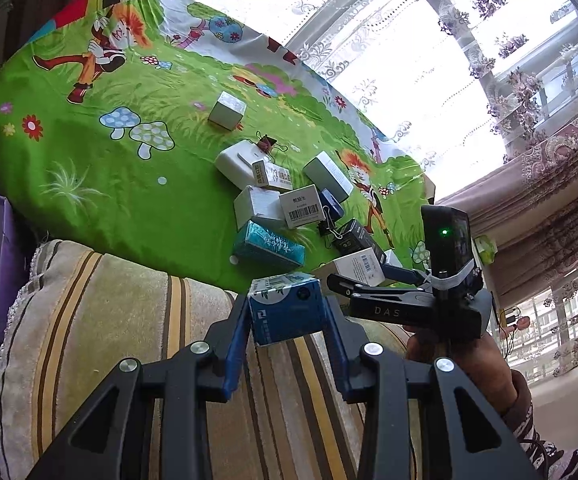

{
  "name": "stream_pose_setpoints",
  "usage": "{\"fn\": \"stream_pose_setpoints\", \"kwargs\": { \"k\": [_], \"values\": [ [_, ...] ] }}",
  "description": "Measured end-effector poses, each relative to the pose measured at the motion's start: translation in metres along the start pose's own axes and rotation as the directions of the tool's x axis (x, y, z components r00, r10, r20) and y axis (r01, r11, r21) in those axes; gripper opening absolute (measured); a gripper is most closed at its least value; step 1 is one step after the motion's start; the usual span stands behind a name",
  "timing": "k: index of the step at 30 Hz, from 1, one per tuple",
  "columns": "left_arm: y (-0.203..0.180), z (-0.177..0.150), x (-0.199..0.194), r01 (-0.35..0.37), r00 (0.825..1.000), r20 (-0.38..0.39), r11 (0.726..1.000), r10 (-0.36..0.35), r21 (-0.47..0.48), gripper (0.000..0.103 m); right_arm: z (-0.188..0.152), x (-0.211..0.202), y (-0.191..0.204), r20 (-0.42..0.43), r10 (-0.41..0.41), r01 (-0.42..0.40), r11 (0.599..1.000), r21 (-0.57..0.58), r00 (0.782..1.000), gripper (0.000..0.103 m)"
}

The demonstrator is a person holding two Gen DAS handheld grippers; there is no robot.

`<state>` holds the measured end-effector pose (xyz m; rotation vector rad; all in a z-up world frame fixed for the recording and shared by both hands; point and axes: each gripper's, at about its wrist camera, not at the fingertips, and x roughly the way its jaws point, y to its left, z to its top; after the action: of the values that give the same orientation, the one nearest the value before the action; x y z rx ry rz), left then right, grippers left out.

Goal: Organize rigid objects
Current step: 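Carry both boxes into the purple box and open both tools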

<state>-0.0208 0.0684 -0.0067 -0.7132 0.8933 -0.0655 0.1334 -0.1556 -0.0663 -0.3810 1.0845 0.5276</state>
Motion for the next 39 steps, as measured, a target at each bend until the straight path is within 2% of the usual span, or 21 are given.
{"fn": "stream_pose_setpoints", "kwargs": {
  "k": [6, 8, 15, 20, 25, 28, 34, 39],
  "values": [
    [0.003, -0.001, -0.006, 0.004, 1.0, 0.016, 1.0, -0.004, -0.005, 0.037, -0.003, 0.009, -0.006, -0.017, 0.066, -0.065, 0.997, 0.04, 0.998, 0.103],
    [0.004, -0.001, -0.008, 0.007, 1.0, 0.023, 1.0, -0.007, -0.007, 0.037, -0.005, 0.012, -0.004, -0.022, 0.061, -0.06, 0.997, 0.041, 0.998, 0.101],
    [0.01, -0.006, -0.023, 0.004, 0.999, 0.052, 1.0, -0.003, -0.017, 0.037, -0.009, -0.013, 0.007, 0.085, 0.021, -0.021, 1.0, -0.01, 0.996, 0.1],
    [0.031, -0.007, -0.051, -0.005, 0.992, 0.123, 0.997, 0.015, -0.077, 0.037, -0.011, -0.045, 0.013, 0.152, 0.089, -0.088, 0.996, -0.016, 0.984, 0.1],
    [0.061, -0.006, -0.095, -0.047, 0.971, 0.224, 0.988, 0.079, -0.145, 0.037, -0.01, -0.08, 0.052, 0.204, 0.171, -0.149, 0.982, -0.119, 0.964, 0.1],
    [0.081, -0.007, -0.115, -0.129, 0.949, 0.261, 0.975, 0.174, -0.182, 0.037, -0.004, -0.096, 0.082, 0.21, 0.237, -0.196, 0.961, -0.196, 0.949, 0.1],
    [0.136, -0.022, -0.141, -0.213, 0.919, 0.259, 0.929, 0.296, -0.303, 0.037, 0.01, -0.118, 0.159, 0.188, 0.328, -0.243, 0.897, -0.368, 0.926, 0.1],
    [0.172, -0.036, -0.156, -0.256, 0.898, 0.247, 0.889, 0.365, -0.38, 0.037, 0.014, -0.123, 0.232, 0.157, 0.379, -0.254, 0.822, -0.51, 0.912, 0.1]
  ]
}}
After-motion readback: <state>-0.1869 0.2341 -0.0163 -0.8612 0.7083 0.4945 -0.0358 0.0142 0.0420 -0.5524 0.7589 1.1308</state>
